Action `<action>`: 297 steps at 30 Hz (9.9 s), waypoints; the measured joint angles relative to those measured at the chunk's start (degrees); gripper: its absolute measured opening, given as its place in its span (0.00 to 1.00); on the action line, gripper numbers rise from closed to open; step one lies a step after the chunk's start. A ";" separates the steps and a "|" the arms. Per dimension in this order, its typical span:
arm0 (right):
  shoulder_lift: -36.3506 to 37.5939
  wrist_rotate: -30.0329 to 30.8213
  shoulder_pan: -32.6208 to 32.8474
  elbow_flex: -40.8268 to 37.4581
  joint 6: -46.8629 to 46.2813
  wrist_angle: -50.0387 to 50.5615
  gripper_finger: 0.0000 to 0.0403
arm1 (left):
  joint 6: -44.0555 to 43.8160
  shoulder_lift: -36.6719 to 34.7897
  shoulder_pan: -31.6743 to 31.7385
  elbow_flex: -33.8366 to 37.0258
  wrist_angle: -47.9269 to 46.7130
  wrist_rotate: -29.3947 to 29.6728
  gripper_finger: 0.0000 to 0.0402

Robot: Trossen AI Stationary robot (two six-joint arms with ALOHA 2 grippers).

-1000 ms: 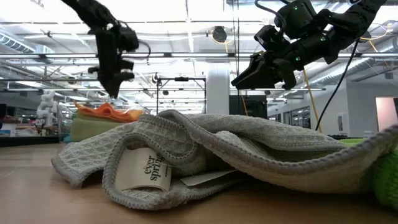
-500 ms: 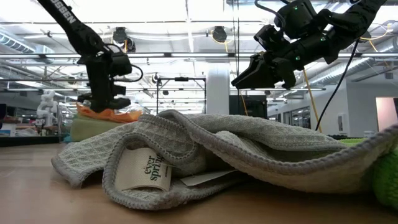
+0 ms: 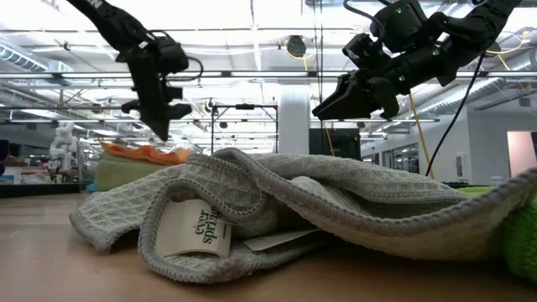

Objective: Fold microfiber towels
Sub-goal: Stack the orange microfiber cloth on top of the light green microfiber cloth, then fold the gray microfiber cloth

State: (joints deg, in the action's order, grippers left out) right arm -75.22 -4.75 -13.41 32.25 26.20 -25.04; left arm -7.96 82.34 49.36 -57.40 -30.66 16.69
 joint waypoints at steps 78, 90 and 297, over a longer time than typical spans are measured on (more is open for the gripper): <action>0.00 0.15 -0.02 -0.02 -3.15 -0.39 0.36 | -41.13 -9.40 -43.27 12.96 -13.95 12.95 0.01; 0.00 0.17 0.00 -0.02 -3.58 -0.42 0.36 | -60.71 -7.95 -38.27 21.15 -19.18 14.98 0.01; 13.46 25.74 34.46 -15.74 -22.08 -6.55 0.09 | 12.43 24.47 -60.33 -22.30 42.47 1.43 0.02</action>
State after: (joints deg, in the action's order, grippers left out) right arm -61.76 20.99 21.05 16.51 4.11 -31.58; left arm 4.47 106.80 -10.97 -79.70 11.81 18.12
